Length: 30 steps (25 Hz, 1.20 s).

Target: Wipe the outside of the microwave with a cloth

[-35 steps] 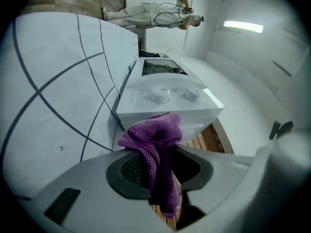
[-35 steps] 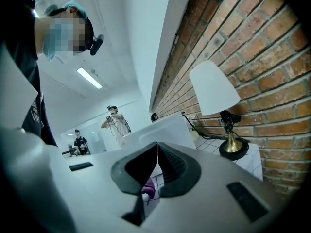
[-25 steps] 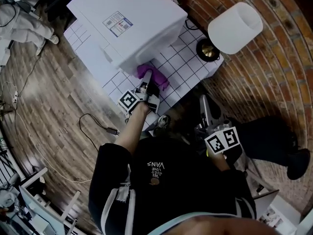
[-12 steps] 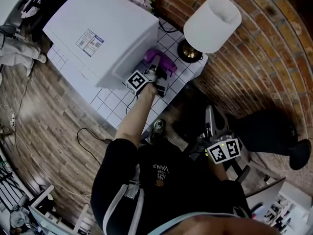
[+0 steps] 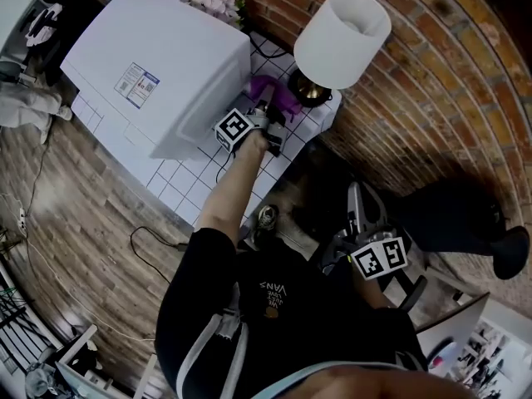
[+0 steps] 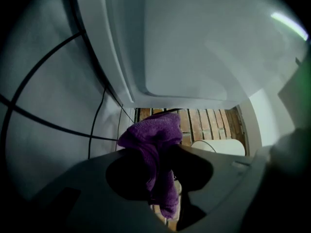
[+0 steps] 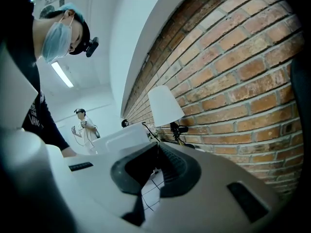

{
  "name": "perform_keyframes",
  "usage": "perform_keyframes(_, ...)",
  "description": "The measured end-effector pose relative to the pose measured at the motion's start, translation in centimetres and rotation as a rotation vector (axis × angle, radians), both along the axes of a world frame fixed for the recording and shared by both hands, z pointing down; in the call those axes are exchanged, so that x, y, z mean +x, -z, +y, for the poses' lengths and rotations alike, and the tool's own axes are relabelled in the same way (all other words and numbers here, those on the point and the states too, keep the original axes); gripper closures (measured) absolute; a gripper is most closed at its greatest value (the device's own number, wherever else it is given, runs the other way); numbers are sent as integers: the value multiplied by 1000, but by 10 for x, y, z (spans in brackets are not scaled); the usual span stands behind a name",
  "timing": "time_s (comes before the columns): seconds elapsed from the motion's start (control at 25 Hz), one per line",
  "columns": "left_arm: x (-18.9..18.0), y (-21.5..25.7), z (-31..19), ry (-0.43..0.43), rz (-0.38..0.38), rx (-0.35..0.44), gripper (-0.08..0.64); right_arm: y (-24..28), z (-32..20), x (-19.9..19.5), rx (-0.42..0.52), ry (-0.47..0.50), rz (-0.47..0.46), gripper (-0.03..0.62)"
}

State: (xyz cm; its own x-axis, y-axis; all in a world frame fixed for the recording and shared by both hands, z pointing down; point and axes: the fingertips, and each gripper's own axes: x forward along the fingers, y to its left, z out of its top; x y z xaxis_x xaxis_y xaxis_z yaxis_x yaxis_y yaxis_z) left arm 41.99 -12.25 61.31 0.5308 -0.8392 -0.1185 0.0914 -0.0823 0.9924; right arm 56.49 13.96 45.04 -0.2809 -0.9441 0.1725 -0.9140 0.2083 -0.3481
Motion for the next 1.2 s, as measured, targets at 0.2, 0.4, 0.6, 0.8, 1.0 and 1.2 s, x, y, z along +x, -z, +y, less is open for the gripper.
perform_keyframes(0.2,-3,18,23,-40,-3,52,430,3,-4,-11,11,35,-17,592)
perform_keyframes(0.4,-9,71,69,-121,33,184,430,15,-11,-33,50,77,-4,592)
perform_keyframes(0.6,-41,86,127,-185,-137,209,430,31,-14,-62,94,76,-3,592)
perform_keyframes(0.8,-80,130,183,-259,-333,449,430,49,-12,-105,138,88,-16,592)
perform_keyframes(1.0,-140,166,230,-267,-573,619,430,66,-4,-155,191,102,-21,592)
perform_keyframes(1.2,-221,189,252,-182,-756,669,430,78,6,-202,224,110,-22,592)
